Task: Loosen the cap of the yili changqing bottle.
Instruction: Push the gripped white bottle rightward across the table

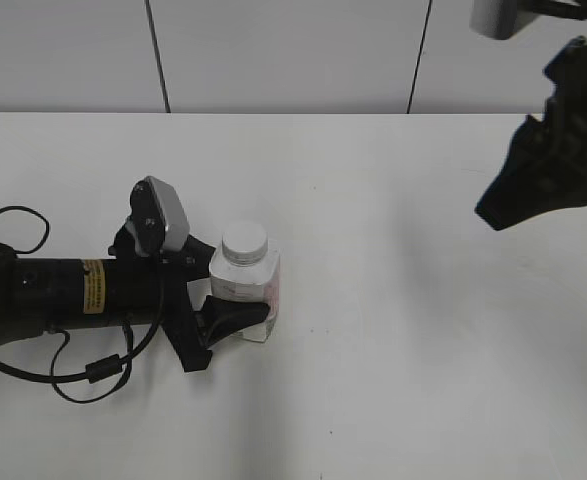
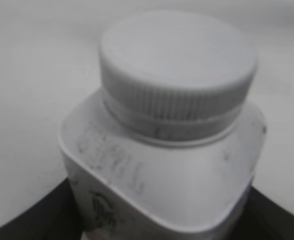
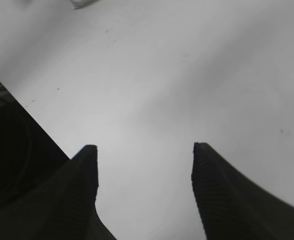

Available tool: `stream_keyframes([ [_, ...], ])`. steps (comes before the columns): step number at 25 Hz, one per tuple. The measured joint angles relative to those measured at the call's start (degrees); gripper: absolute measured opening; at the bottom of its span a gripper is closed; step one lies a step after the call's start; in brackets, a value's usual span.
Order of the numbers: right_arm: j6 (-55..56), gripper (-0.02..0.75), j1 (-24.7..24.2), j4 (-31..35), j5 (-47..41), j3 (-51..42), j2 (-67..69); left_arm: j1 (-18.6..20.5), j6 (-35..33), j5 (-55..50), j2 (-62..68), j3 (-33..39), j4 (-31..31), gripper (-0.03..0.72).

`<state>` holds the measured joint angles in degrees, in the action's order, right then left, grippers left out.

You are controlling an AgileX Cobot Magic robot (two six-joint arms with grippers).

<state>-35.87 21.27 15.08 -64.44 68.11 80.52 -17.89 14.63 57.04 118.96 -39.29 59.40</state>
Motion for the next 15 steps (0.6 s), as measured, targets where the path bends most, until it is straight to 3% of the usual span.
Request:
stream_keyframes([
  [5,-0.1,0.47,7.41,-0.3,-0.26,6.69,6.85,0.0,0.0,0.05,0.0,0.0,0.1,0.459],
  [15,5.66,0.47,15.59,-4.72,-4.83,22.19,22.04,0.0,0.0,1.65,0.0,0.0,0.93,0.459],
])
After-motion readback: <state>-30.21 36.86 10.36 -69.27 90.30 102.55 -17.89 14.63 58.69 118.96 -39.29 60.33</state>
